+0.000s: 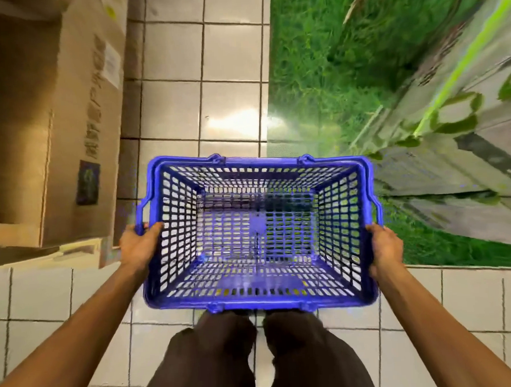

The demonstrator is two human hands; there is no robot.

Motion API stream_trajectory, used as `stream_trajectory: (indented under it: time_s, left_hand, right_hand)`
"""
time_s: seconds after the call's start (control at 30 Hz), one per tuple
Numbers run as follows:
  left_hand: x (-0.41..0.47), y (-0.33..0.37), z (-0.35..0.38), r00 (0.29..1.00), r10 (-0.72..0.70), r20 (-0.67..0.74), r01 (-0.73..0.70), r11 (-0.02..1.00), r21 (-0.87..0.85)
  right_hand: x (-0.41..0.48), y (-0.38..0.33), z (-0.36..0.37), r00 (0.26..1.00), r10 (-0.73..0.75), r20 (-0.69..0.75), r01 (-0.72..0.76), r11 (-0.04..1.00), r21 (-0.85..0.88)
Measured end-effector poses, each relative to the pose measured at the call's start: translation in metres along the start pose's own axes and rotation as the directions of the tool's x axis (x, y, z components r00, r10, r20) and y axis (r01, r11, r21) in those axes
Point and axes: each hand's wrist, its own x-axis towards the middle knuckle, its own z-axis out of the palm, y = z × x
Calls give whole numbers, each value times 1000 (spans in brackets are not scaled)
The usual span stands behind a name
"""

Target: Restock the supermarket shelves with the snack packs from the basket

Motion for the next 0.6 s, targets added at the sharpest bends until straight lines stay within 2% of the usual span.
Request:
stream_trajectory:
  time_s: [0.07,0.17,0.27,0.4,0.47,0.5,0.57,0.6]
  left_hand:
    - [12,-9,14,1000,-12,-10,12,1000,-15]
    - [26,-23,22,999,16,-43,-14,998,56]
    - [30,-35,19,991,126,49,-130,986,100]
    - [25,-24,10,985,65,157,-90,983,158]
    - [13,-9,4,991,103,87,-123,952,279]
    - [1,3,0,991,129,44,-137,931,337]
    - [-26,29,-8,987,155,32,-156,925,347]
    - [-44,45,-15,983,168,68,-181,930,319]
  right_hand:
    - [13,11,8,999,-21,-44,22,1000,10]
    - [24,28,16,987,-112,-112,105,993,-60]
    - [23,37,15,980,-159,-121,151,986,-72]
    - [15,26,12,982,-157,-106,125,956,-265]
    - [4,13,6,970,-206,-129,110,845,-523]
    - [-9,5,2,958,-251,-137,129,806,-578]
    - [-36,-8,-4,953,-289,-94,189,806,-561]
    - [-56,-18,-7,957,-289,-36,229,822,-521]
